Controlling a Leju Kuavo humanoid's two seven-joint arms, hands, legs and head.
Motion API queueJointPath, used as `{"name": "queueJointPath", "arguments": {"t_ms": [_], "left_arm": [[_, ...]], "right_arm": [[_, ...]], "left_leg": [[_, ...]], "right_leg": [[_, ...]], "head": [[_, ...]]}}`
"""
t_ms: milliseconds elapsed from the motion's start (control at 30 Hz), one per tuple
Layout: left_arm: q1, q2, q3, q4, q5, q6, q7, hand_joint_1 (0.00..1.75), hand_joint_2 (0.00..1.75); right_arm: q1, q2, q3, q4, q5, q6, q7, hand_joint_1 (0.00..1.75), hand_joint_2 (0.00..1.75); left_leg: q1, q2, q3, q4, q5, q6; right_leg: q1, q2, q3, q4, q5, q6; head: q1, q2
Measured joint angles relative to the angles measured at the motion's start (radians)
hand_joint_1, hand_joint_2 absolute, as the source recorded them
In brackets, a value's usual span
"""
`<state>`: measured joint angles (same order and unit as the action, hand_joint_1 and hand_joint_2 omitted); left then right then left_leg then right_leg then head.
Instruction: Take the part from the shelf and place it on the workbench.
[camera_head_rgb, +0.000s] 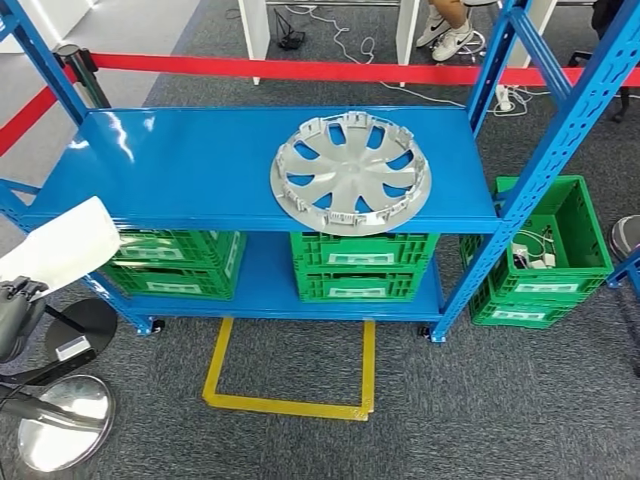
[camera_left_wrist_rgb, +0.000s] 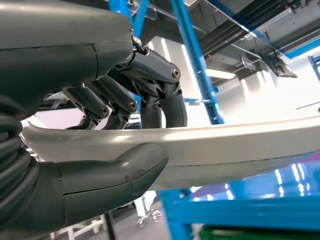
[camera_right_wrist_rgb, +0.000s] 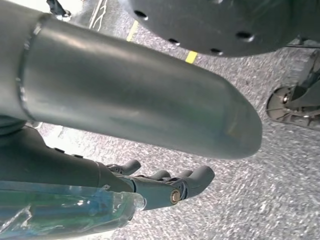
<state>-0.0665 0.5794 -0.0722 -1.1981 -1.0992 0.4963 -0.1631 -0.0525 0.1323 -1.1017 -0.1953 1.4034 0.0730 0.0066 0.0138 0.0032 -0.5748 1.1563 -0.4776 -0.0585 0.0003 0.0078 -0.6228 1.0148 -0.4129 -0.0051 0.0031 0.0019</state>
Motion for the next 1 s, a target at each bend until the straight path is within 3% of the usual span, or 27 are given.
{"name": "queueJointPath", "arguments": {"t_ms": [67, 100, 167, 200, 267, 333, 367, 400, 433, 500, 567, 633, 700, 733, 767, 833, 867, 900, 933, 1000], "left_arm": [[0.007, 0.011, 0.017, -0.009, 0.001, 0.001, -0.004, 1.75, 1.75], [0.010, 0.015, 0.024, -0.012, 0.002, 0.001, -0.006, 1.75, 1.75], [0.018, 0.021, 0.033, -0.015, 0.004, 0.000, -0.010, 1.75, 1.75], [0.023, 0.024, 0.034, -0.015, 0.006, -0.001, -0.012, 1.75, 1.75], [0.029, 0.033, 0.039, -0.017, 0.010, -0.004, -0.015, 1.75, 1.75], [0.032, 0.042, 0.048, -0.019, 0.014, -0.007, -0.019, 1.75, 1.75], [0.033, 0.045, 0.053, -0.019, 0.017, -0.010, -0.022, 1.75, 1.75], [0.034, 0.048, 0.057, -0.019, 0.019, -0.012, -0.025, 1.75, 1.75], [0.035, 0.052, 0.060, -0.020, 0.022, -0.014, -0.028, 1.75, 1.75], [0.042, 0.062, 0.066, -0.025, 0.026, -0.017, -0.032, 1.75, 1.75], [0.048, 0.072, 0.077, -0.033, 0.030, -0.020, -0.034, 1.75, 1.75], [0.051, 0.081, 0.086, -0.041, 0.035, -0.024, -0.035, 1.75, 1.75], [0.058, 0.090, 0.092, -0.048, 0.038, -0.029, -0.038, 1.75, 1.75], [0.061, 0.093, 0.096, -0.050, 0.039, -0.030, -0.040, 1.75, 1.75], [0.064, 0.096, 0.101, -0.052, 0.040, -0.031, -0.041, 1.75, 1.75], [0.068, 0.098, 0.109, -0.052, 0.044, -0.035, -0.044, 1.75, 1.75], [0.072, 0.099, 0.112, -0.052, 0.047, -0.037, -0.047, 1.75, 1.75], [0.078, 0.101, 0.115, -0.052, 0.052, -0.038, -0.050, 1.75, 1.75], [0.084, 0.104, 0.120, -0.053, 0.058, -0.039, -0.055, 1.75, 1.75], [0.095, 0.115, 0.137, -0.053, 0.072, -0.039, -0.066, 1.75, 1.75]], "right_arm": [[-0.002, 0.000, 0.000, 0.000, 0.000, 0.000, -0.002, 0.00, 0.00], [-0.002, 0.000, 0.000, 0.000, 0.000, 0.001, -0.003, 0.00, 0.00], [-0.001, -0.001, 0.000, 0.000, 0.000, 0.001, -0.004, 0.00, 0.00], [0.001, -0.001, 0.000, 0.000, 0.000, 0.001, -0.003, 0.00, 0.00], [0.005, -0.001, 0.000, 0.000, 0.000, 0.003, -0.003, 0.00, 0.00], [0.003, -0.001, 0.000, 0.000, 0.000, 0.005, -0.004, 0.00, 0.00], [0.002, -0.001, 0.000, 0.000, 0.000, 0.006, -0.004, 0.00, 0.00], [0.001, -0.001, 0.000, 0.000, 0.000, 0.006, -0.004, 0.00, 0.00], [0.000, -0.001, 0.000, 0.001, 0.000, 0.007, -0.004, 0.00, 0.00], [-0.001, -0.002, 0.000, 0.001, 0.000, 0.007, -0.004, 0.00, 0.00], [-0.005, -0.004, 0.000, 0.000, 0.000, 0.007, -0.004, 0.00, 0.00], [-0.009, -0.006, 0.001, 0.001, 0.001, 0.007, -0.005, 0.00, 0.00], [-0.009, -0.006, 0.001, 0.002, 0.001, 0.008, -0.005, 0.00, 0.00], [-0.009, -0.006, 0.001, 0.002, 0.001, 0.008, -0.004, 0.00, 0.00], [-0.010, -0.006, 0.001, 0.002, 0.001, 0.008, -0.004, 0.00, 0.00], [-0.011, -0.006, 0.001, 0.003, 0.002, 0.009, -0.004, 0.00, 0.00], [-0.011, -0.006, 0.001, 0.003, 0.003, 0.010, -0.004, 0.00, 0.00], [-0.011, -0.006, 0.002, 0.003, 0.004, 0.011, -0.004, 0.00, 0.00], [-0.011, -0.006, 0.002, 0.003, 0.006, 0.011, -0.004, 0.00, 0.00], [-0.011, -0.006, 0.004, 0.003, 0.010, 0.013, -0.006, 0.00, 0.00]], "left_leg": [[-0.001, -0.002, 0.094, -0.144, -0.016, 0.007], [-0.003, -0.003, 0.116, -0.185, -0.030, 0.013], [-0.005, -0.002, 0.110, -0.202, -0.027, 0.030], [-0.005, 0.000, 0.101, -0.201, -0.018, 0.039], [-0.004, 0.002, 0.079, -0.201, 0.003, 0.055], [-0.006, 0.003, 0.052, -0.200, 0.024, 0.061], [-0.008, 0.003, 0.038, -0.199, 0.035, 0.062], [-0.011, 0.003, 0.024, -0.197, 0.046, 0.062], [-0.013, 0.002, 0.010, -0.196, 0.056, 0.062], [-0.017, 0.002, -0.013, -0.193, 0.074, 0.060], [-0.020, 0.002, -0.026, -0.191, 0.091, 0.053], [-0.018, 0.002, -0.031, -0.192, 0.110, 0.043], [-0.014, 0.001, -0.038, -0.190, 0.108, 0.031], [-0.013, 0.001, -0.047, -0.171, 0.080, 0.025], [-0.011, 0.000, -0.060, -0.134, 0.035, 0.019], [-0.008, 0.000, -0.092, -0.010, -0.069, 0.009], [-0.006, 0.000, -0.103, 0.051, -0.094, 0.005], [-0.004, 0.000, -0.103, 0.092, -0.092, 0.002], [-0.001, 0.000, -0.090, 0.102, -0.068, -0.001], [0.006, 0.000, -0.016, 0.026, -0.011, -0.009]], "right_leg": [[0.005, 0.001, -0.015, 0.006, 0.016, 0.009], [0.007, 0.001, -0.019, 0.006, 0.025, 0.013], [0.006, 0.000, -0.027, 0.004, 0.039, 0.023], [0.005, 0.000, -0.035, 0.011, 0.027, 0.028], [0.003, -0.001, -0.059, 0.078, -0.053, 0.038], [0.003, -0.001, -0.087, 0.209, -0.149, 0.043], [0.003, -0.002, -0.093, 0.267, -0.169, 0.043], [0.004, -0.002, -0.088, 0.299, -0.164, 0.041], [0.006, -0.001, -0.065, 0.296, -0.140, 0.036], [0.012, -0.001, 0.028, 0.186, -0.090, 0.021], [0.017, -0.001, 0.136, 0.029, -0.098, 0.008], [0.022, 0.000, 0.174, -0.045, -0.114, 0.003], [0.020, -0.001, 0.158, -0.049, -0.098, -0.004], [0.018, -0.002, 0.150, -0.051, -0.086, -0.011], [0.016, -0.004, 0.139, -0.052, -0.073, -0.016], [0.016, -0.006, 0.109, -0.050, -0.046, -0.021], [0.016, -0.006, 0.092, -0.048, -0.035, -0.021], [0.015, -0.006, 0.074, -0.043, -0.024, -0.019], [0.014, -0.006, 0.056, -0.037, -0.014, -0.018], [0.012, -0.005, 0.019, -0.019, 0.002, -0.012]], "head": [[0.001, 0.000], [0.002, 0.000], [0.003, 0.000], [0.003, 0.000], [0.007, 0.000], [0.011, 0.000], [0.012, 0.000], [0.012, 0.000], [0.013, 0.000], [0.013, 0.000], [0.012, 0.000], [0.012, 0.000], [0.012, 0.000], [0.010, 0.000], [0.007, 0.000], [0.002, 0.000], [0.002, 0.000], [0.002, 0.000], [0.002, 0.000], [0.001, 0.000]]}}
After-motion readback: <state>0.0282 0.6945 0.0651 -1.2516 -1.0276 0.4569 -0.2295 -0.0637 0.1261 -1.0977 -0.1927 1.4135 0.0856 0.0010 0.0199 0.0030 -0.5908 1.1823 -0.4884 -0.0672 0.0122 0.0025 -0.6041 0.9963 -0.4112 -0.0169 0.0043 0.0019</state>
